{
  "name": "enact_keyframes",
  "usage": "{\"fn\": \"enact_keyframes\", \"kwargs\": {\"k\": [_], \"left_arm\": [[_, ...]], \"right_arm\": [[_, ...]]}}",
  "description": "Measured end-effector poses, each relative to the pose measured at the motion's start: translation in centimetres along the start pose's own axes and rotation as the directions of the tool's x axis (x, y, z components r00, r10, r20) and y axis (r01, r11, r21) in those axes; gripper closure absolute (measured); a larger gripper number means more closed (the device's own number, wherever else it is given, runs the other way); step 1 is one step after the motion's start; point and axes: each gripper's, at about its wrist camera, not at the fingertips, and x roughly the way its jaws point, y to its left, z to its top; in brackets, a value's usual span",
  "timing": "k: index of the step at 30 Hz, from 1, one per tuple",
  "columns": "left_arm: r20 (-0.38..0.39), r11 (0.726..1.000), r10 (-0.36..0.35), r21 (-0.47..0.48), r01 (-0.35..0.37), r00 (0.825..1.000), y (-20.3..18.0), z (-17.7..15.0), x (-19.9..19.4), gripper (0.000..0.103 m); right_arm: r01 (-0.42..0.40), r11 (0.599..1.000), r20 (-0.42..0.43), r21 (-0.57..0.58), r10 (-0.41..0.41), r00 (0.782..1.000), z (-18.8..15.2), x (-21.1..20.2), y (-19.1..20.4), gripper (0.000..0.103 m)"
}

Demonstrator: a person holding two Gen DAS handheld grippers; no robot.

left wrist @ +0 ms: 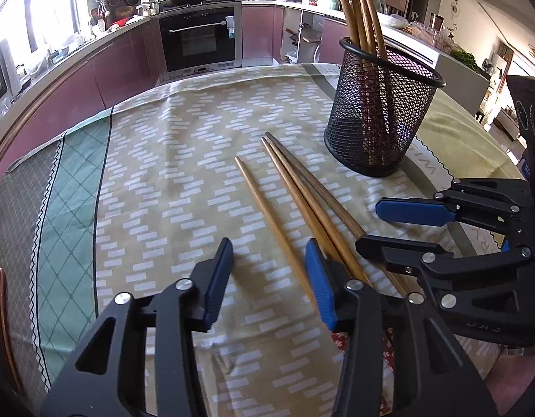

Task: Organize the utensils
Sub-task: 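Close the left tool on one chopstick while the right tool grasps another chopstick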

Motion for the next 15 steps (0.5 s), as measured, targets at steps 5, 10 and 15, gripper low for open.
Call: {"fn": "enact_keyframes", "kwargs": {"k": [5, 10, 15], "left_arm": [[0.005, 1.0, -0.002, -0.014, 0.002, 1.0, 0.1, 0.2, 0.1, 0.078], [0.009, 0.999, -0.007, -0.048, 0.008, 1.0, 0.6, 0.1, 0.1, 0.09], [0.015, 0.996, -0.008, -0.089, 0.01, 1.0, 1.2, -0.1, -0.1, 0.095]], "right_arm": [[0.017, 1.0, 0.007, 0.009, -0.017, 1.0, 0.6, 0.5, -0.1, 0.082], [-0.013, 0.998, 0.01, 0.069, 0.012, 1.0, 0.5, 0.4, -1.1, 0.094], [-0.036, 0.991, 0.027, 0.126, 0.033, 0.999, -0.1, -0.1, -1.7, 0.097]]}}
